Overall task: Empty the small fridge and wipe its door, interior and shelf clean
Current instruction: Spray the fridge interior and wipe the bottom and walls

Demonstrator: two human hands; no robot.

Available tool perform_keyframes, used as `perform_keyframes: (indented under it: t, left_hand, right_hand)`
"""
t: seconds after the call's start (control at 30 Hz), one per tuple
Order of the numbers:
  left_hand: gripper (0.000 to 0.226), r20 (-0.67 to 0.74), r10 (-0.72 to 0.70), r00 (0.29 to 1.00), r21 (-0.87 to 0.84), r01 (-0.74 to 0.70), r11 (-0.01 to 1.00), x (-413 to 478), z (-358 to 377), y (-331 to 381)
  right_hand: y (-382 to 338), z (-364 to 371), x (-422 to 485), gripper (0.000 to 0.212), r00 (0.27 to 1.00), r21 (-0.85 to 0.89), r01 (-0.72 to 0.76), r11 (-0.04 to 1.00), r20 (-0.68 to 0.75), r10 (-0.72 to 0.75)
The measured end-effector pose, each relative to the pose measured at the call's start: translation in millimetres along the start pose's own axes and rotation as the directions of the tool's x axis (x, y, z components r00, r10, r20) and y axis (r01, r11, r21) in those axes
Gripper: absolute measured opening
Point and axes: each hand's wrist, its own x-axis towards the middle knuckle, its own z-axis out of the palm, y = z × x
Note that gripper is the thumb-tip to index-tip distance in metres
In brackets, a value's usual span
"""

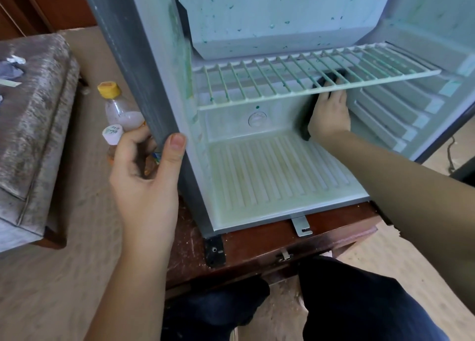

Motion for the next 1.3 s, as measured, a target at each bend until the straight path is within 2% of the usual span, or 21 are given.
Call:
perform_keyframes:
  t: [0.13,0.23,0.33,0.4,0.5,0.57,0.63,0.7,0.77,0.83,0.87,0.93,0.97,1.03,1.13,1.3]
  left_hand:
    - [0.057,-0.01,-0.015,1.0,-0.007,0.015,1.0,-1,-1,-3]
    - [0.051,0.004,-0.016,1.0,-0.011,0.016,1.0,-1,0,1]
    - [0.054,0.028,-0.002,1.0,0.021,0.002,1.0,1,-2,0]
    - [0.055,0.037,-0.005,0.999,0.03,0.004,1.0,2,-4,-1]
    - [0.049,0.057,-0.017,0.998,-0.008,0.017,1.0,4,-5,0]
    - [0.051,0.051,-0.02,0.998,-0.002,0.02,1.0,5,-6,1]
    - [0.052,0.047,-0.016,0.999,0.008,0.016,1.0,5,-5,3]
    - [0.045,0.036,-0.018,0.999,0.001,0.018,1.0,1,-4,3]
    - [0.037,0.022,-0.022,1.0,-0.009,0.022,1.0,-4,-3,2]
    - [0.04,0.012,-0.022,1.0,-0.022,0.022,1.0,-8,-3,1]
    - [0.045,0.003,-0.024,1.0,-0.022,0.024,0.999,-8,-4,1]
    - [0.057,-0.004,-0.022,1.0,-0.012,0.022,1.0,-5,-7,0]
    - [0.058,-0.002,-0.014,1.0,-0.004,0.014,1.0,-2,-8,0]
    - [0.054,-0.002,-0.001,1.0,0.007,0.001,1.0,1,-9,-3]
    - [0.05,-0.004,0.014,1.0,-0.004,-0.014,1.0,1,-8,-5]
    - [0.04,0.003,-0.011,1.0,-0.041,0.011,0.999,-1,-4,1]
  right_hand:
    - [-6,23,-4,0.092,0.988,-0.058,-0.064,0.996,0.138,0.072]
    - [-10,38,-8,0.09,0.951,0.049,-0.151,0.987,0.28,0.131]
    - [-1,32,-6,0.087,0.955,0.121,-0.179,0.976,0.262,0.142]
    - [8,25,-6,0.076,0.956,0.118,-0.181,0.976,0.253,0.147]
    - [2,13,-21,0.056,0.962,0.143,-0.083,0.986,0.269,0.042]
    - [-34,8,-43,0.054,0.948,0.295,0.056,0.954,0.284,-0.143]
    - [-89,9,-70,0.058,0.876,0.486,0.146,0.862,0.342,-0.341]
    - [-141,20,-93,0.06,0.82,0.605,0.167,0.778,0.353,-0.45]
    - [-168,27,-98,0.058,0.859,0.664,0.127,0.737,0.298,-0.416]
    - [-169,23,-89,0.055,0.888,0.71,0.036,0.703,0.3,-0.348]
    - [-163,18,-80,0.052,0.896,0.767,-0.042,0.641,0.313,-0.316]
    - [-153,-2,-68,0.043,0.917,0.897,-0.179,0.405,0.302,-0.263]
    - [-149,-14,-64,0.039,0.936,0.938,-0.187,0.291,0.26,-0.236]
    - [-149,-36,-63,0.037,0.95,0.979,-0.122,0.163,0.163,-0.268]
    - [-151,-55,-76,0.044,0.916,0.992,-0.108,0.069,0.127,-0.38]
    - [-130,-72,-131,0.048,0.923,0.997,-0.082,-0.004,0.074,-0.376]
